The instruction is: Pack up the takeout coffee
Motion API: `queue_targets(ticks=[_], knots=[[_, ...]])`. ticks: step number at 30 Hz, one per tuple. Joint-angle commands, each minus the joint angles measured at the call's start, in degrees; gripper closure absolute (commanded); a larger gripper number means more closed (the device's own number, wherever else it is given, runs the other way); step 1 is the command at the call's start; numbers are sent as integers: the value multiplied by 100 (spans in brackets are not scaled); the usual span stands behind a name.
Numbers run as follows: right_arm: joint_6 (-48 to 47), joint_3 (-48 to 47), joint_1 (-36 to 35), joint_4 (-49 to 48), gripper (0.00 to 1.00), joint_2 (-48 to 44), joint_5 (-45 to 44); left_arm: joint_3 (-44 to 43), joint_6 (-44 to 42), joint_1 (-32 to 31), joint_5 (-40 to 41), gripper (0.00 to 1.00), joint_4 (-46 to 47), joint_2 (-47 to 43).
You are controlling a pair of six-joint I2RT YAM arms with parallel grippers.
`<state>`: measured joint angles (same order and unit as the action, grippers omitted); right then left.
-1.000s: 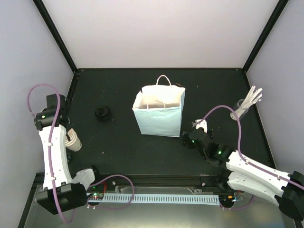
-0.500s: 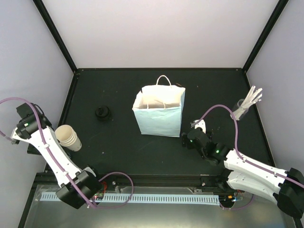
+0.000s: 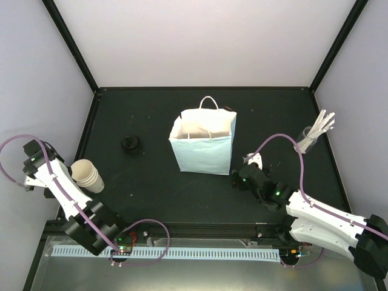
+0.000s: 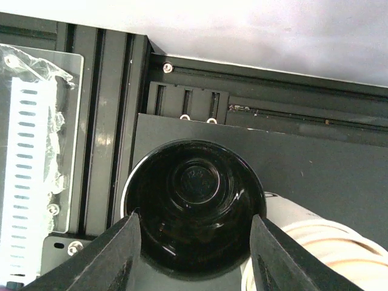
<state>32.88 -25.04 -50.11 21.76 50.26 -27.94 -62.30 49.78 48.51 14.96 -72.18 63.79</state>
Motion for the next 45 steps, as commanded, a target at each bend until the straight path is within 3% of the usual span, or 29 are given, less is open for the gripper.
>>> queue_targets(ticks=[1, 6, 11, 19, 41, 45], knots=[[-52, -112, 20, -197, 0, -70, -19, 244, -43, 137, -111, 49, 557, 173], [-72, -115, 20, -207, 0, -51, -9, 285, -192, 259, -179, 61, 796, 510], [-80, -118, 19, -212, 0, -34, -9, 79, -392, 378, -441, 63, 813, 914], [-80, -115, 19, -207, 0, -42, -9, 7, -418, 507, -769, 61, 797, 1544], [-107, -115, 19, -234, 0, -41, 34, -289, -346, 517, -902, 61, 532, 999], [-107, -115, 19, -237, 0, -38, 38, -326, -353, 516, -919, 54, 573, 1125]])
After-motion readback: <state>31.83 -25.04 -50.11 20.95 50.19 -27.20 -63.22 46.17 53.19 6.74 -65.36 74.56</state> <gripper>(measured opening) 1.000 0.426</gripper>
